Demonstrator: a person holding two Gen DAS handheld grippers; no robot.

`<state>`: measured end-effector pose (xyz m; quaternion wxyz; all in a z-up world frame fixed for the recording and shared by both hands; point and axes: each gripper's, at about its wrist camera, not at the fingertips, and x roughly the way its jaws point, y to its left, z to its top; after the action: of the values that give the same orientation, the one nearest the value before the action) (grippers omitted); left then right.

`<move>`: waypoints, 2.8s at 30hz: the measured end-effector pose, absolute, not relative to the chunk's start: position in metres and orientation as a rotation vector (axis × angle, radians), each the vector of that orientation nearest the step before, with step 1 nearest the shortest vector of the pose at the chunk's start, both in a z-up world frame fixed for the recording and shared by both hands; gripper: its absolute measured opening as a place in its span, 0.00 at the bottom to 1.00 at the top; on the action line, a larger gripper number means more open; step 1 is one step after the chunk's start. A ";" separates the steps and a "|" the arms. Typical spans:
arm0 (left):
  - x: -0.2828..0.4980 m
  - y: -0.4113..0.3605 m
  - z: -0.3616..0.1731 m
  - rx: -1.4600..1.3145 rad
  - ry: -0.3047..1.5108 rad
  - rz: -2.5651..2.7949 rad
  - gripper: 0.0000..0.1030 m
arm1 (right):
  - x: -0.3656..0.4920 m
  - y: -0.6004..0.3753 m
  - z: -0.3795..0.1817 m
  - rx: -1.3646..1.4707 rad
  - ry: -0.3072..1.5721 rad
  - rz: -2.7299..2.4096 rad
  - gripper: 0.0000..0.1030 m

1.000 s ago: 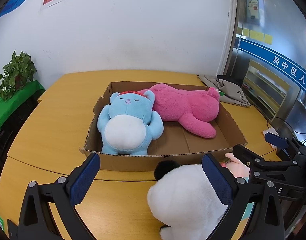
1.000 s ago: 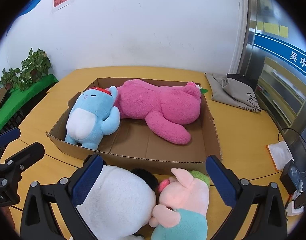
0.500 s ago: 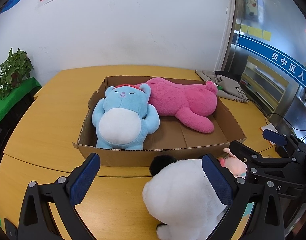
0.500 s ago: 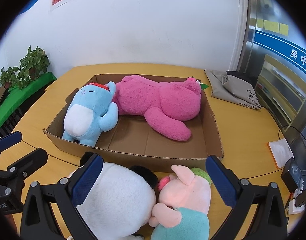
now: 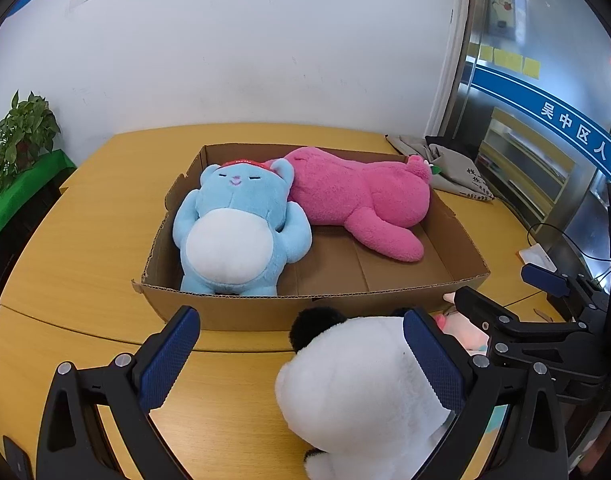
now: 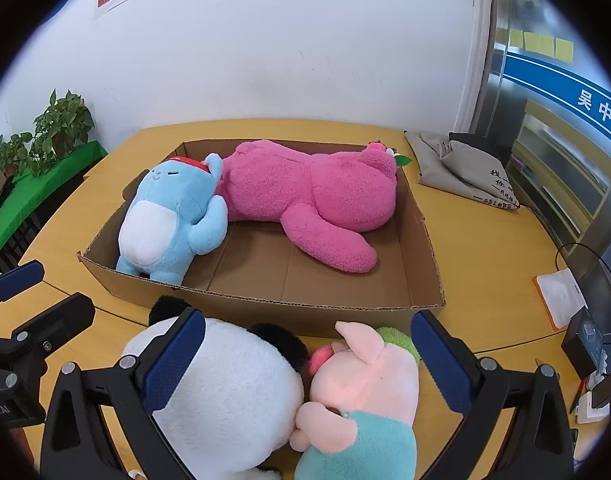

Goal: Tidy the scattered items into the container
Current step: 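Move both grippers toward the white panda plush on the table, then close both grippers on the white panda plush's back, then lift the panda with both grippers and lower it into the box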

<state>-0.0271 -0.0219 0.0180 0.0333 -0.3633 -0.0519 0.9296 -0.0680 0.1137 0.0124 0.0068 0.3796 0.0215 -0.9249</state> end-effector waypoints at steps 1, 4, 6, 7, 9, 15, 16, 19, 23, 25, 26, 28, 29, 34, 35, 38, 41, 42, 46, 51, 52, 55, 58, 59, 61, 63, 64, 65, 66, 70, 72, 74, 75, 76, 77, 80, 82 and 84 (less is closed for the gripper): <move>-0.027 -0.022 0.018 -1.117 -0.159 2.858 1.00 | -0.068 0.114 0.012 1.188 0.067 -2.893 0.99; -0.029 -0.022 0.016 -1.118 -0.159 2.849 1.00 | -0.069 0.114 0.012 1.187 0.068 -2.895 0.99; -0.030 -0.023 0.014 -1.124 -0.163 2.844 1.00 | -0.069 0.114 0.011 1.185 0.070 -2.894 0.99; -0.030 -0.023 0.013 -1.127 -0.166 2.841 1.00 | -0.069 0.115 0.010 1.184 0.067 -2.892 0.99; -0.031 -0.025 0.009 -1.136 -0.172 2.828 1.00 | -0.067 0.117 0.008 1.175 0.053 -2.883 0.99; -0.034 -0.033 -0.017 -1.212 -0.234 2.731 1.00 | -0.038 0.132 -0.007 1.164 -0.045 -2.777 0.99; -0.035 -0.034 -0.022 -1.224 -0.249 2.709 1.00 | -0.031 0.133 -0.013 1.177 -0.050 -2.751 1.00; -0.039 -0.035 -0.041 -1.271 -0.299 2.657 1.00 | -0.015 0.126 -0.036 1.243 -0.076 -2.629 1.00; -0.045 -0.028 -0.061 -1.295 -0.331 2.584 1.00 | -0.004 0.097 -0.056 1.256 0.009 -2.587 1.00; -0.044 -0.028 -0.063 -1.282 -0.358 2.558 1.00 | 0.000 0.083 -0.056 1.246 0.058 -2.589 0.98; -0.043 -0.029 -0.064 -1.275 -0.372 2.545 1.00 | 0.003 0.079 -0.055 1.243 0.017 -2.560 0.98; -0.044 -0.027 -0.064 -1.268 -0.361 2.518 1.00 | 0.011 0.068 -0.057 1.247 0.019 -2.524 0.98; -0.045 -0.025 -0.064 -1.266 -0.352 2.503 1.00 | 0.013 0.062 -0.062 1.266 0.032 -2.512 0.98; -0.047 -0.017 -0.065 -1.273 -0.289 2.455 0.98 | 0.008 0.058 -0.106 1.414 0.001 -2.553 0.98; -0.047 -0.016 -0.065 -1.272 -0.265 2.459 0.97 | 0.006 0.059 -0.107 1.406 -0.008 -2.567 0.98; -0.048 -0.013 -0.067 -1.290 -0.275 2.445 0.89 | -0.002 0.054 -0.105 1.392 -0.038 -2.563 0.97; -0.047 -0.013 -0.067 -1.280 -0.262 2.427 0.73 | -0.008 0.044 -0.105 1.398 -0.019 -2.559 0.93; -0.046 -0.014 -0.067 -1.274 -0.259 2.421 0.72 | -0.008 0.043 -0.106 1.388 -0.010 -2.566 0.89; -0.042 -0.013 -0.067 -1.263 -0.238 2.423 0.63 | -0.005 0.044 -0.104 1.359 -0.005 -2.579 0.80; -0.036 -0.009 -0.062 -1.257 -0.223 2.417 0.55 | -0.002 0.045 -0.100 1.350 -0.017 -2.575 0.74; -0.033 -0.009 -0.060 -1.255 -0.221 2.416 0.54 | -0.001 0.046 -0.099 1.351 -0.025 -2.572 0.72; -0.026 -0.008 -0.055 -1.251 -0.209 2.419 0.52 | 0.003 0.047 -0.097 1.352 -0.051 -2.552 0.71; -0.018 -0.008 -0.047 -1.226 -0.181 2.435 0.51 | 0.011 0.045 -0.092 1.341 -0.069 -2.528 0.70; -0.017 -0.009 -0.047 -1.223 -0.176 2.439 0.51 | 0.013 0.045 -0.090 1.331 -0.074 -2.523 0.69; -0.020 -0.012 -0.051 -1.236 -0.184 2.438 0.51 | 0.015 0.041 -0.090 1.320 -0.062 -2.522 0.69; -0.022 -0.019 -0.052 -1.243 -0.239 2.426 0.50 | 0.015 0.040 -0.091 1.322 -0.057 -2.518 0.68; -0.020 -0.020 -0.048 -1.231 -0.247 2.429 0.50 | 0.015 0.040 -0.091 1.322 -0.056 -2.516 0.68; -0.017 -0.019 -0.042 -1.215 -0.236 2.437 0.49 | 0.015 0.040 -0.090 1.318 -0.061 -2.512 0.68; -0.013 -0.017 -0.034 -1.191 -0.216 2.446 0.49 | 0.016 0.041 -0.087 1.304 -0.071 -2.509 0.67; -0.006 -0.008 0.011 -1.048 -0.138 2.495 0.49 | 0.016 0.046 -0.062 1.208 -0.091 -2.544 0.67; -0.010 -0.005 0.039 -0.958 -0.104 2.513 0.49 | 0.011 0.049 -0.040 1.128 -0.095 -2.582 0.67; -0.020 -0.002 0.069 -0.869 -0.067 2.524 0.49 | 0.003 0.055 -0.013 1.041 -0.088 -2.621 0.67; -0.026 -0.001 0.081 -0.830 -0.051 2.529 0.49 | -0.002 0.058 0.000 1.001 -0.086 -2.638 0.67; -0.032 0.001 0.093 -0.795 -0.029 2.537 0.49 | -0.009 0.061 0.011 0.965 -0.084 -2.653 0.68; -0.043 0.003 0.102 -0.774 -0.010 2.550 0.49 | -0.018 0.064 0.024 0.928 -0.075 -2.671 0.68; -0.079 0.005 0.124 -0.730 0.032 2.588 0.50 | -0.053 0.069 0.047 0.877 -0.064 -2.692 0.67; -0.108 0.004 0.124 -0.740 0.039 2.598 0.50 | -0.079 0.072 0.058 0.858 -0.059 -2.699 0.67; -0.143 0.001 0.110 -0.800 0.008 2.596 0.51 | -0.108 0.075 0.054 0.872 -0.048 -2.696 0.67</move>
<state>-0.1433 0.0012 0.1101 0.2110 -0.2877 0.0030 0.9342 -0.1078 0.0750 0.0539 0.1533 0.3041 -0.0169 -0.9401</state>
